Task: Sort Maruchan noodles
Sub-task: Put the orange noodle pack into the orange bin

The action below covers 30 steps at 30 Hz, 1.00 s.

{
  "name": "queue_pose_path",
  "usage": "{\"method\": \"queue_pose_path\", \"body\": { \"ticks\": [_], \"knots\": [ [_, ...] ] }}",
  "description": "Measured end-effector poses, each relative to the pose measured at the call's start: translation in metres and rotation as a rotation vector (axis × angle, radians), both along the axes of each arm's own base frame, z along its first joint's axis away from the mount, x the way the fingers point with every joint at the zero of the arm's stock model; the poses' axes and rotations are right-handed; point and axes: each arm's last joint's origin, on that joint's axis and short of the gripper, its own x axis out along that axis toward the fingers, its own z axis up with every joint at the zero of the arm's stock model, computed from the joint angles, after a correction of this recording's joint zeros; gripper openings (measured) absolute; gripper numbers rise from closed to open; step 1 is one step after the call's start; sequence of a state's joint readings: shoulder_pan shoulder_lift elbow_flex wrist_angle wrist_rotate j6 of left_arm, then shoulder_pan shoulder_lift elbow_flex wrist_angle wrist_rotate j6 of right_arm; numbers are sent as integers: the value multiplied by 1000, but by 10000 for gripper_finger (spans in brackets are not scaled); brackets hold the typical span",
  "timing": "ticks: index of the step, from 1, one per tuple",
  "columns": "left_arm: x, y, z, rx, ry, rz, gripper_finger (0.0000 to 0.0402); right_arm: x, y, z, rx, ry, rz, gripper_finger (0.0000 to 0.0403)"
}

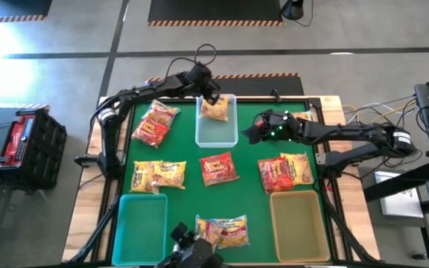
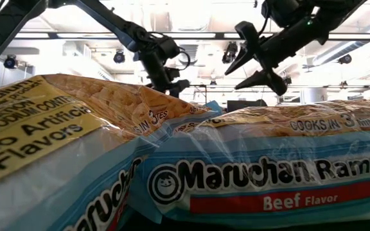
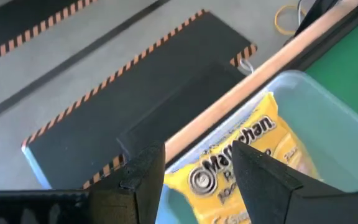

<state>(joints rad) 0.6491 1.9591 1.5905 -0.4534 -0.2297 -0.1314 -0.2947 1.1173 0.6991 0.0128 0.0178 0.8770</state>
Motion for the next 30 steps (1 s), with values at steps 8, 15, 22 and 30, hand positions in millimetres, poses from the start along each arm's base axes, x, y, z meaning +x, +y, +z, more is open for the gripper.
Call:
{"method": "queue_pose_path", "body": {
  "ticks": [8, 15, 22, 30],
  "knots": [
    [-6, -7, 8, -54, 6, -50, 169, -27, 10, 0, 163, 141, -9, 201],
    [-3, -30, 33, -181, -162, -260, 169, -48, 24, -11, 368, 334, 39, 201],
    [5, -71, 61, -223, -250, -431, 169, -57, 39, -19, 510, 468, 105, 201],
    [-8, -103, 76, -223, -268, -482, 169, -65, 55, -21, 575, 576, 106, 201]
  ]
}}
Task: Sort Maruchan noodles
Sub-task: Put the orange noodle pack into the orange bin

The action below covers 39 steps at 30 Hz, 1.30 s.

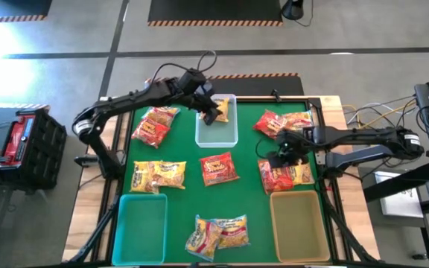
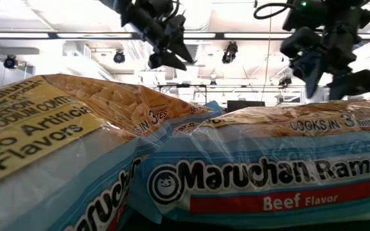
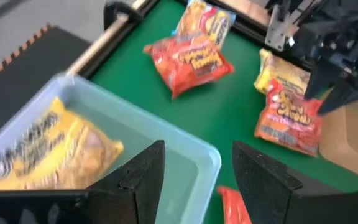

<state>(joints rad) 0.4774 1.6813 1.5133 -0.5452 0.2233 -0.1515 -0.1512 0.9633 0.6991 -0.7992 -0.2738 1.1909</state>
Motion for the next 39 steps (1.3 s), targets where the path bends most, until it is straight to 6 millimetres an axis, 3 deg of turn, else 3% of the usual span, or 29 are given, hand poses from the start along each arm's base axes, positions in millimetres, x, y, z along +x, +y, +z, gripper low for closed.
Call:
{"method": "queue_pose_path", "body": {
  "ticks": [12, 18, 29, 39],
  "knots": [
    [-44, -35, -41, -173, -107, 133, 169, -20, 12, -3, 52, 177, 38, 201],
    [-57, -56, -52, -240, -212, 151, 169, -16, 11, -7, 9, 176, 157, 201],
    [-67, -80, -46, -249, -289, 146, 169, -22, 6, -30, 4, 232, 209, 201],
    [-67, -87, -43, -249, -293, 124, 169, -17, 3, -57, 89, 43, 195, 201]
  ]
}}
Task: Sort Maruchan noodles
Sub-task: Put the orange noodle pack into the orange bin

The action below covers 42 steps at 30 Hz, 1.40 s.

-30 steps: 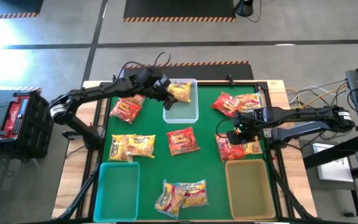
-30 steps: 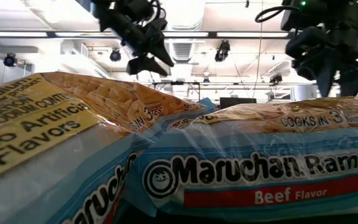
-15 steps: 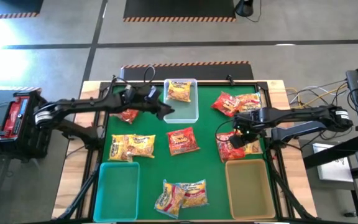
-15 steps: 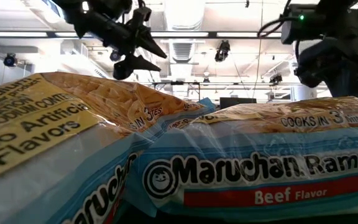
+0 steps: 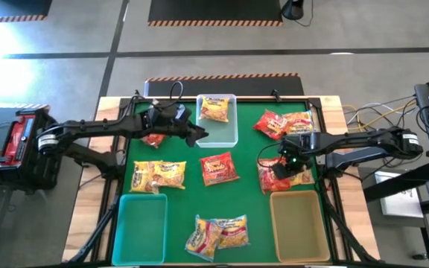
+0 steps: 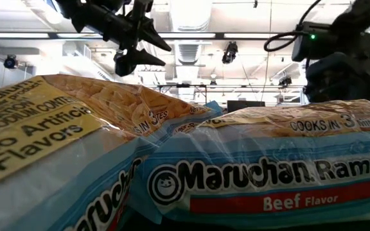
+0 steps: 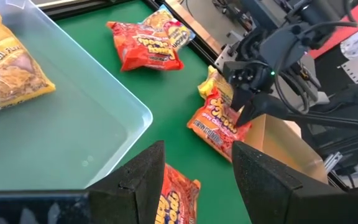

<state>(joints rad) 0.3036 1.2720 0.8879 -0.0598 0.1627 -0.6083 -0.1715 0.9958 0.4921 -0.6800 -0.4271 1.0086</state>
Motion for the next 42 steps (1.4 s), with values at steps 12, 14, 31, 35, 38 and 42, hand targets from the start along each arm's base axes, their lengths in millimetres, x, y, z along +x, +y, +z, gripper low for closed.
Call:
{"method": "queue_pose_path", "body": {
  "ticks": [12, 14, 31, 35, 38, 42],
  "knots": [
    [1, -5, 0, 19, 1, -29, 169, 13, -2, -21, 46, -303, -141, 201],
    [1, -5, 0, 20, 2, -30, 169, 13, -2, -23, 46, -318, -163, 196],
    [1, -5, 0, 33, 7, -11, 169, 19, -5, -17, -34, -370, -202, 72],
    [1, -5, 0, 33, 8, -11, 169, 23, -6, -12, -45, -390, -193, 37],
    [1, -5, 0, 33, 8, -11, 169, 26, -7, -7, -51, -409, -185, 14],
    [1, -5, 0, 33, 8, -11, 169, 32, -7, 4, -50, -449, -155, 9]
  ]
}}
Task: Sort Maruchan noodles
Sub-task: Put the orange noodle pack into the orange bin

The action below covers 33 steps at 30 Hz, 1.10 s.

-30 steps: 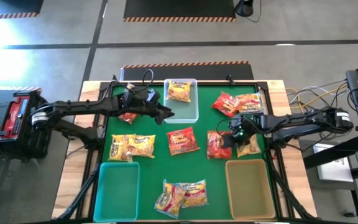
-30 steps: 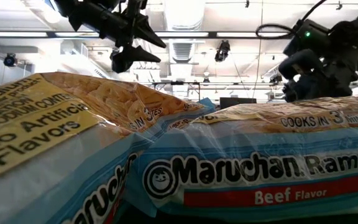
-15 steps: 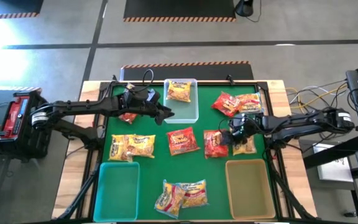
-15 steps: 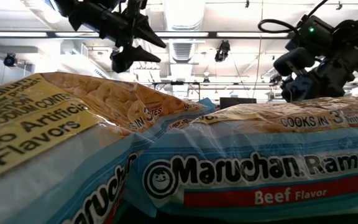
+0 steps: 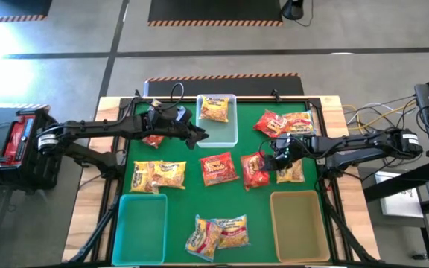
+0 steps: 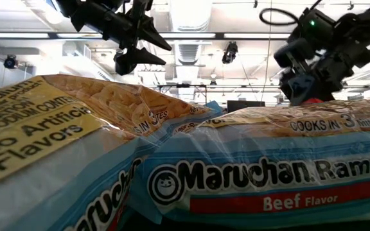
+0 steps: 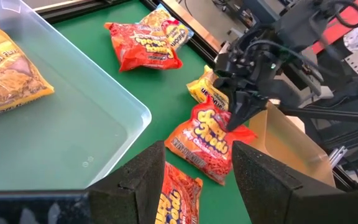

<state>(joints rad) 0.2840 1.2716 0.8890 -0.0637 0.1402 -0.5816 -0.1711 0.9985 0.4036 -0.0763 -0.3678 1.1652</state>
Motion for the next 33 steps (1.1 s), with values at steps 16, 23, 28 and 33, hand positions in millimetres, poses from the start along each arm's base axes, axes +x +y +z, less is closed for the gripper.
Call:
{"method": "queue_pose_path", "body": {
  "ticks": [16, 23, 28, 33],
  "knots": [
    [1, -4, -1, -7, 13, -14, 169, 18, -3, 24, -88, 203, 134, 9],
    [13, -27, -20, -44, 97, -112, 169, 25, -2, 8, 15, 265, 190, 36],
    [26, -33, -34, -89, 114, -116, 169, 24, -1, 8, 53, 268, 191, 70],
    [45, -42, -52, -128, 95, -138, 169, 19, 1, 19, 93, 244, 161, 99]
  ]
}}
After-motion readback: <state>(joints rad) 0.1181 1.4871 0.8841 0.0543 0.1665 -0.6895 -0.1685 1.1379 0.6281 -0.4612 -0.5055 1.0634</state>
